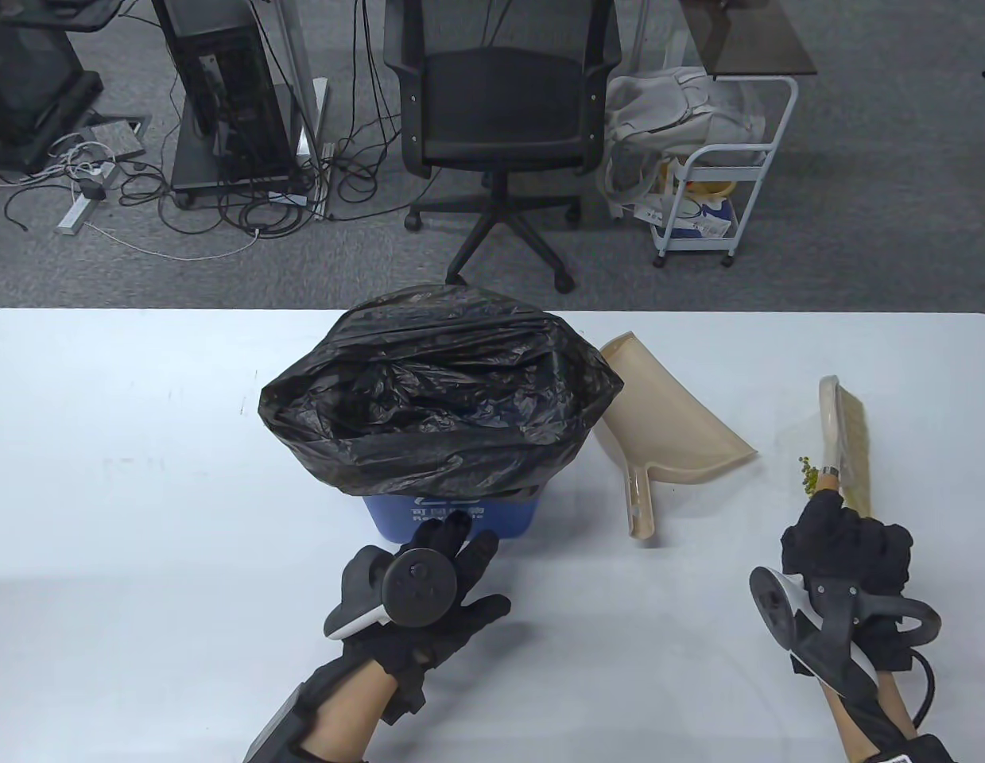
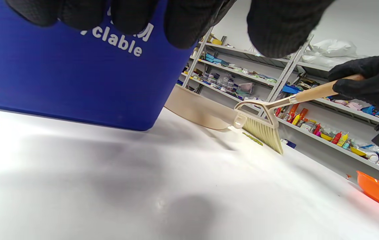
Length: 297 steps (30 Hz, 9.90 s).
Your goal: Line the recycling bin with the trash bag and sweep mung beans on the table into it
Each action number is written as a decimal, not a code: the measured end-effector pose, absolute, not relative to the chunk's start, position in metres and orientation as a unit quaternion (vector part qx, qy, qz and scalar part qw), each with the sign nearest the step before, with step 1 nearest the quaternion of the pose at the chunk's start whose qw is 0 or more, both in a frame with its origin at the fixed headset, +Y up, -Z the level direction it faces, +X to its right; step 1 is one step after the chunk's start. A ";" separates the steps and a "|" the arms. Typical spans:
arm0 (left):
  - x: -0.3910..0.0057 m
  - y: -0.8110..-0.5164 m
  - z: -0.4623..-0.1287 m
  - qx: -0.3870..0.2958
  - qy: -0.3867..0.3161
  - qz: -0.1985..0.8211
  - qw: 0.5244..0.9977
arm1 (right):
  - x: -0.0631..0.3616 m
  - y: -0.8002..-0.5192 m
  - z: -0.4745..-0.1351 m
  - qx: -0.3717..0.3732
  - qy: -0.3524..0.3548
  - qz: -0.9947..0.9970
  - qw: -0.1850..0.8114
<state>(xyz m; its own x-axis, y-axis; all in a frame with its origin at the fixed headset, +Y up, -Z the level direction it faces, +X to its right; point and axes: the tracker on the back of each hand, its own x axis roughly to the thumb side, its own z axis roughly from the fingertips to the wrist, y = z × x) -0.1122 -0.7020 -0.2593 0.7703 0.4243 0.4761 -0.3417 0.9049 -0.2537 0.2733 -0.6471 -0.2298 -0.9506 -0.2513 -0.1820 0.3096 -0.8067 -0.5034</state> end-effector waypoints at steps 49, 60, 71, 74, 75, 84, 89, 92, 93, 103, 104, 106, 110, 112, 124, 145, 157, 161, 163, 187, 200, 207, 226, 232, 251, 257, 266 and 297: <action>0.081 -0.689 -0.289 -0.075 -0.247 0.205 0.944 | 0.271 -0.626 -0.225 0.026 0.256 -0.957 0.134; 0.125 -0.743 -0.333 -0.136 -0.176 0.088 0.971 | 0.276 -0.624 -0.222 0.026 0.251 -0.960 0.124; 0.114 -0.759 -0.345 -0.097 -0.162 0.095 0.977 | 0.281 -0.628 -0.219 0.021 0.252 -0.961 0.114; 0.109 -0.757 -0.345 -0.074 -0.176 0.101 0.976 | 0.281 -0.628 -0.219 0.022 0.252 -0.961 0.113; 0.107 -0.756 -0.344 -0.069 -0.181 0.105 0.975 | 0.282 -0.628 -0.218 0.022 0.252 -0.961 0.112; 0.075 -0.731 -0.323 -0.040 -0.280 0.126 0.951 | 0.282 -0.626 -0.220 0.025 0.251 -0.962 0.106; 0.056 -0.725 -0.300 -0.048 -0.332 0.119 0.934 | 0.286 -0.625 -0.218 0.029 0.249 -0.963 0.096; 0.049 -0.725 -0.291 -0.056 -0.341 0.132 0.929 | 0.290 -0.625 -0.217 0.033 0.252 -0.964 0.084; 0.047 -0.727 -0.288 -0.052 -0.347 0.134 0.927 | 0.292 -0.625 -0.216 0.034 0.251 -0.964 0.080; 0.049 -0.743 -0.284 -0.040 -0.349 0.114 0.929 | 0.300 -0.622 -0.205 0.034 0.250 -0.967 0.025; 0.050 -0.743 -0.283 -0.035 -0.348 0.113 0.930 | 0.300 -0.622 -0.203 0.034 0.252 -0.967 0.017; 0.053 -0.745 -0.281 -0.037 -0.349 0.104 0.931 | 0.300 -0.622 -0.199 0.031 0.255 -0.966 0.005; 0.055 -0.745 -0.281 -0.033 -0.347 0.100 0.932 | 0.297 -0.622 -0.192 0.023 0.257 -0.966 -0.004; 0.055 -0.746 -0.281 -0.033 -0.346 0.102 0.932 | 0.294 -0.622 -0.190 0.019 0.258 -0.966 -0.007; 0.053 -0.747 -0.281 -0.028 -0.344 0.103 0.933 | 0.270 -0.614 -0.183 -0.013 0.265 -0.964 -0.013; 0.048 -0.749 -0.282 -0.023 -0.332 0.101 0.938 | 0.277 -0.623 -0.176 -0.017 0.307 -0.951 0.021; 0.049 -0.749 -0.281 -0.023 -0.329 0.098 0.939 | 0.254 -0.614 -0.167 -0.055 0.312 -0.948 -0.011; 0.049 -0.749 -0.281 -0.023 -0.328 0.099 0.939 | 0.254 -0.609 -0.167 -0.055 0.319 -0.946 -0.016; 0.049 -0.749 -0.281 -0.022 -0.327 0.100 0.939 | 0.258 -0.605 -0.167 -0.050 0.324 -0.945 -0.019; 0.049 -0.755 -0.279 -0.041 -0.303 0.063 0.950 | 0.280 -0.613 -0.173 -0.015 0.305 -0.952 -0.012; 0.047 -0.747 -0.283 -0.036 -0.292 0.073 0.953 | 0.278 -0.613 -0.174 -0.020 0.286 -0.958 -0.024; 0.046 -0.749 -0.285 -0.040 -0.289 0.061 0.954 | 0.276 -0.611 -0.175 -0.046 0.275 -0.959 -0.045; 0.045 -0.749 -0.288 -0.047 -0.286 0.061 0.955 | 0.261 -0.598 -0.174 -0.119 0.286 -0.950 0.028; 0.045 -0.749 -0.289 -0.049 -0.285 0.058 0.956 | 0.264 -0.602 -0.172 -0.125 0.273 -0.954 -0.004; 0.044 -0.749 -0.289 -0.048 -0.283 0.057 0.956 | 0.269 -0.596 -0.178 -0.113 0.268 -0.957 0.009; 0.044 -0.749 -0.290 -0.048 -0.283 0.057 0.956 | 0.259 -0.587 -0.170 -0.149 0.288 -0.945 -0.040; 0.044 -0.750 -0.290 -0.046 -0.283 0.057 0.956 | 0.258 -0.578 -0.170 -0.123 0.311 -0.942 -0.005; 0.044 -0.750 -0.290 -0.045 -0.281 0.051 0.957 | 0.252 -0.589 -0.170 -0.109 0.293 -0.950 -0.021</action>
